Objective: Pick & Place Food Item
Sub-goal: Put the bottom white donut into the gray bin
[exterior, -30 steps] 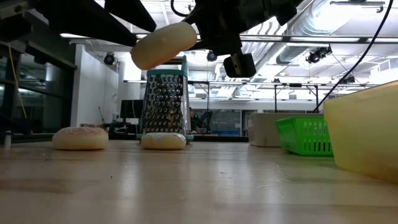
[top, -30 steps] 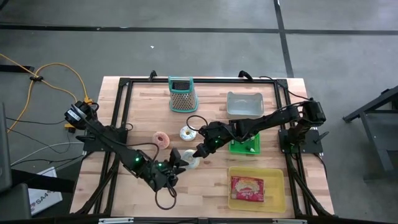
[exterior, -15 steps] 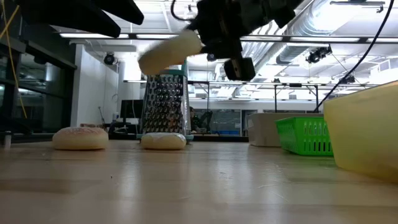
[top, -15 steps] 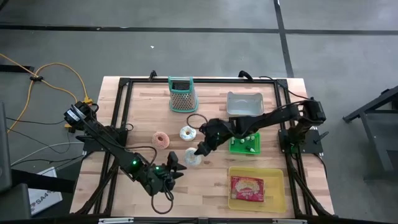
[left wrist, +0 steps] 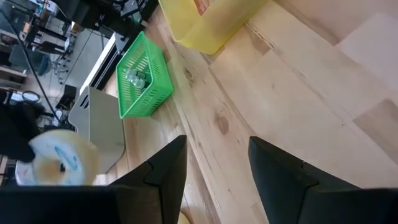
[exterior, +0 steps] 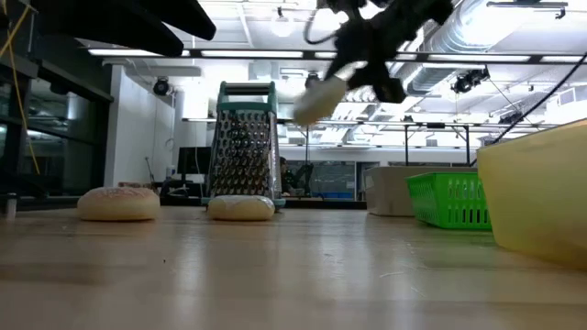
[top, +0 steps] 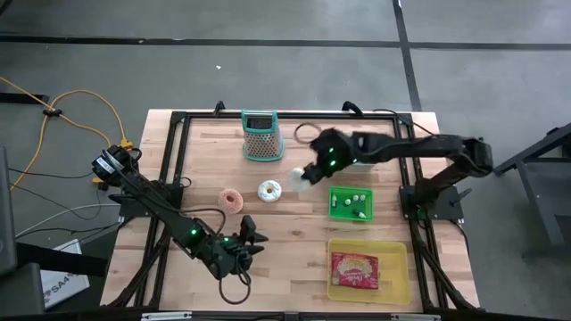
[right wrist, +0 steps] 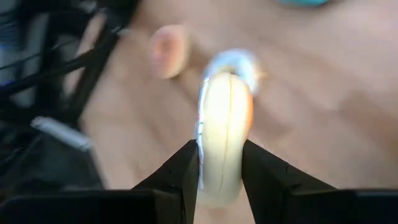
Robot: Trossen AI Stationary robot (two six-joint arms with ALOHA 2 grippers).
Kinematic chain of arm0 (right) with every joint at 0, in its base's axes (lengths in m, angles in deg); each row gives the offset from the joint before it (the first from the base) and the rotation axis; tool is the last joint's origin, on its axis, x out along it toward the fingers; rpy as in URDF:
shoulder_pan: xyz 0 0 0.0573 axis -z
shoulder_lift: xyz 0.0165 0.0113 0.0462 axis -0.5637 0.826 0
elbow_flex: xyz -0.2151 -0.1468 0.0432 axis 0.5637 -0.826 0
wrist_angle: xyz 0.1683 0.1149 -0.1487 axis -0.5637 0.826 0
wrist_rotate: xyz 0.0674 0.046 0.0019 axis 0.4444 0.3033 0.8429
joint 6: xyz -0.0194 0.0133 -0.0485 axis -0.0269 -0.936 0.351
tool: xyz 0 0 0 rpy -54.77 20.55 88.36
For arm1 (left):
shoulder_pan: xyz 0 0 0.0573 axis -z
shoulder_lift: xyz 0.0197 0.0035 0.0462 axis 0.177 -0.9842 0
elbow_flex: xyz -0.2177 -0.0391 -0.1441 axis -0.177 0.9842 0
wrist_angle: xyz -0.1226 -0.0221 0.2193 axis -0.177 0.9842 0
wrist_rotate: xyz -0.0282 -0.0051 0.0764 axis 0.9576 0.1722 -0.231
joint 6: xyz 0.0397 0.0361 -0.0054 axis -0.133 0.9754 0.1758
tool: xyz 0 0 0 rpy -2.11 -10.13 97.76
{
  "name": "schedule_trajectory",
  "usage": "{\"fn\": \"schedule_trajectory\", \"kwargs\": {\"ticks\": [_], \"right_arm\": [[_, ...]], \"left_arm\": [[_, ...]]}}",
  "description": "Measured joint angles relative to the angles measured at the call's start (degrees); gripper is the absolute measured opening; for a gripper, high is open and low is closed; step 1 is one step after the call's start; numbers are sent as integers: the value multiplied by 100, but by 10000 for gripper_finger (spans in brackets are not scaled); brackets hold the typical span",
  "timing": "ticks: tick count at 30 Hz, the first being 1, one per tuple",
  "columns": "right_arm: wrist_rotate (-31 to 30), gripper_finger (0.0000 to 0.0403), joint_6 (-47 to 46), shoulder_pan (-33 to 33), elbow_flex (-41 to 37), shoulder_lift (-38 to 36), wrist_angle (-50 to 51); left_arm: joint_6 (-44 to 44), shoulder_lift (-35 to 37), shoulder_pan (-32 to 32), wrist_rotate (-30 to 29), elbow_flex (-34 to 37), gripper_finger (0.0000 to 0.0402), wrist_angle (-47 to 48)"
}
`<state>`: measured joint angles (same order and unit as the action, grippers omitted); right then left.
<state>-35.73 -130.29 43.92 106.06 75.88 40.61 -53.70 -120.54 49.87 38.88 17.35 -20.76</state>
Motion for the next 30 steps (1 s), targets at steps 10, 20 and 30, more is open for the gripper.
{"fn": "schedule_trajectory", "kwargs": {"ticks": [10, 20, 30], "right_arm": [[-1108, 103, 662, 1384, -5, -1029, 2130], [-1537, 103, 1047, 2621, -5, -1283, 2941], [-1714, 103, 920, 2814, -384, -1142, 3003]], "left_arm": [[-47, 0, -19, -9, 0, 163, 15], [-135, 0, -19, -9, 0, 163, 39], [-412, 0, -19, -5, 0, 163, 245]]}}
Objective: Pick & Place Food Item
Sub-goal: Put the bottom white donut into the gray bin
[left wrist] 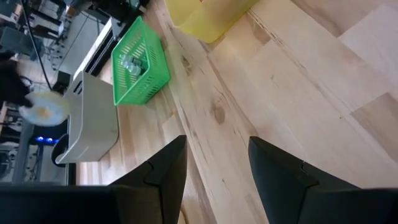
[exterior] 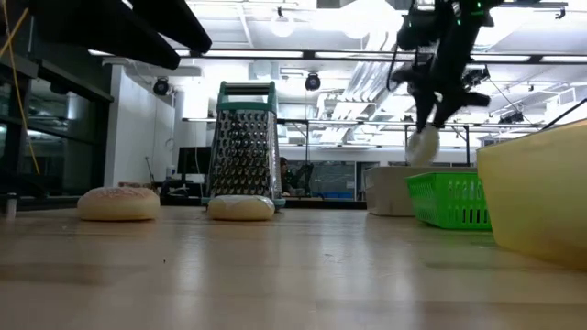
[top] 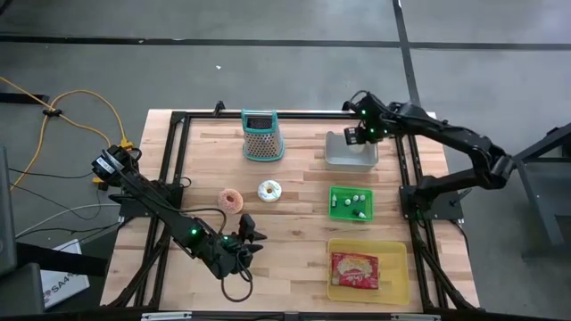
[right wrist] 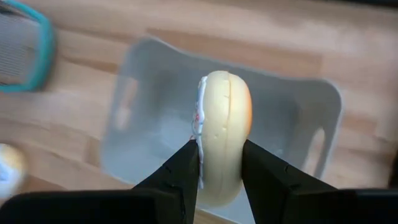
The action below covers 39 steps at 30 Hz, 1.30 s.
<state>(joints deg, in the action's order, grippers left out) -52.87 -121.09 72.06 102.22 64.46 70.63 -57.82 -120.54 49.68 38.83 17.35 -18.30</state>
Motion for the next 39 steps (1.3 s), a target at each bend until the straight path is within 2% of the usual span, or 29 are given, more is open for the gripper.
{"fn": "schedule_trajectory", "kwargs": {"ticks": [4, 9, 15, 24, 39], "right_arm": [[-67, 103, -52, 82, -570, 0, -131], [29, 103, -170, 302, -1062, -9, -811], [68, 103, -207, 594, -1323, -15, -868], [51, 104, -205, 655, -1474, -17, -863], [-251, 184, -32, 653, -1474, -17, -858]], "left_arm": [[-118, 0, 0, 0, 0, 163, 91], [-158, 0, 0, -1, 0, 163, 96], [-184, 0, 0, 0, 0, 163, 109], [-197, 0, 0, 0, 0, 163, 109], [-197, 0, 0, 0, 0, 163, 109]]}}
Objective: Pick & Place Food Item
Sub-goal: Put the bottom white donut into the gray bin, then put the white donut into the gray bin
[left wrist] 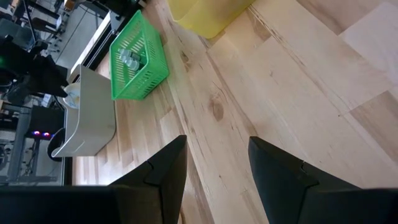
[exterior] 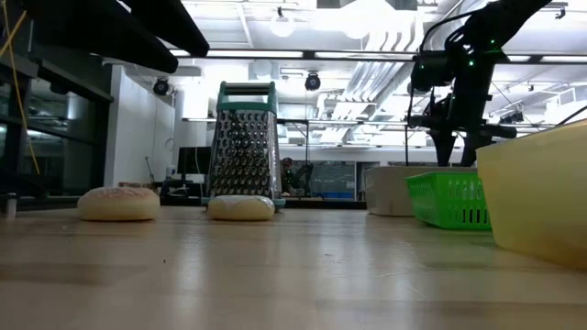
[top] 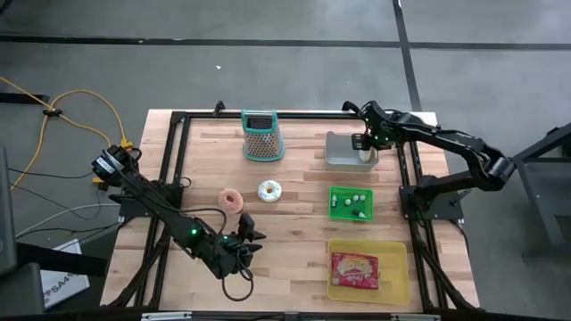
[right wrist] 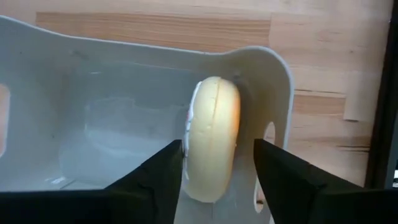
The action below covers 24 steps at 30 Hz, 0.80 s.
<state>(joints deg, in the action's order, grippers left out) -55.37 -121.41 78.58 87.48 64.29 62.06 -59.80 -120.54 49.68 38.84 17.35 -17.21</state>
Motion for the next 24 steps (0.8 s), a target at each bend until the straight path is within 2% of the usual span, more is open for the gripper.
{"fn": "schedule_trajectory", "kwargs": {"ticks": [12, 17, 24], "right_arm": [[2, 196, 60, 0, 0, -93, -321], [126, 195, 60, 29, 2, -486, -677], [725, 194, -17, 78, 4, -1208, -778]], "left_arm": [[0, 0, 0, 0, 0, 163, 0], [-1, 0, 1, 0, 0, 163, 0], [-136, 0, 0, 2, 0, 163, -2]]}}
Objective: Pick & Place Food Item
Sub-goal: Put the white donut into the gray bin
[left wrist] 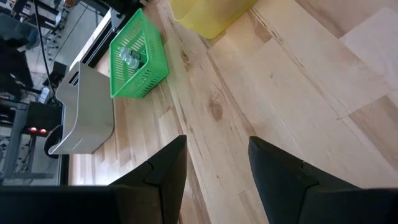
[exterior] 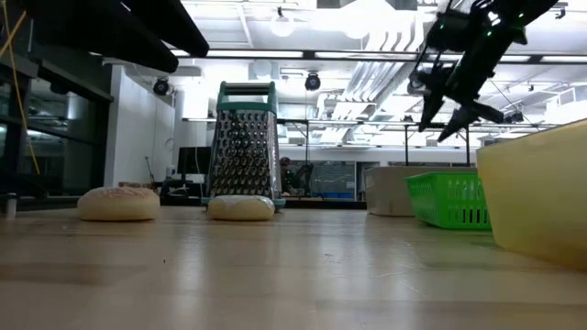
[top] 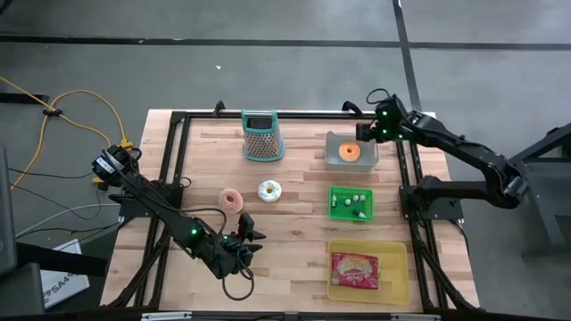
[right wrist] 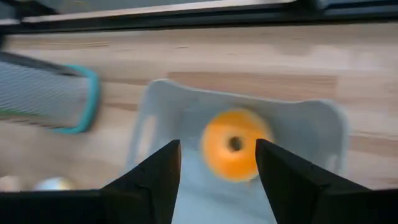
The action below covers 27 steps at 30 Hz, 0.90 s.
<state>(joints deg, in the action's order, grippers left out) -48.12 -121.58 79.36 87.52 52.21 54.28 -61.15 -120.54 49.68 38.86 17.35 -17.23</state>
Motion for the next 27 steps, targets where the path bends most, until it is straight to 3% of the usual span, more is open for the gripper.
{"fn": "schedule_trajectory", "kwargs": {"ticks": [6, 13, 21, 27], "right_arm": [[722, 194, -333, -491, 0, -233, -749], [801, 194, -395, -1684, 4, -107, -2283], [544, 194, -197, -2819, 9, 126, -2919], [163, 194, 199, -3413, 9, 455, -3161]], "left_arm": [[-160, 0, 0, 1, 0, 163, 0], [-531, 0, 26, 0, -2, 163, 87], [-2542, 0, -54, 45, -2, 163, 1268], [-3847, 0, -229, 411, -2, 163, 2167]]}}
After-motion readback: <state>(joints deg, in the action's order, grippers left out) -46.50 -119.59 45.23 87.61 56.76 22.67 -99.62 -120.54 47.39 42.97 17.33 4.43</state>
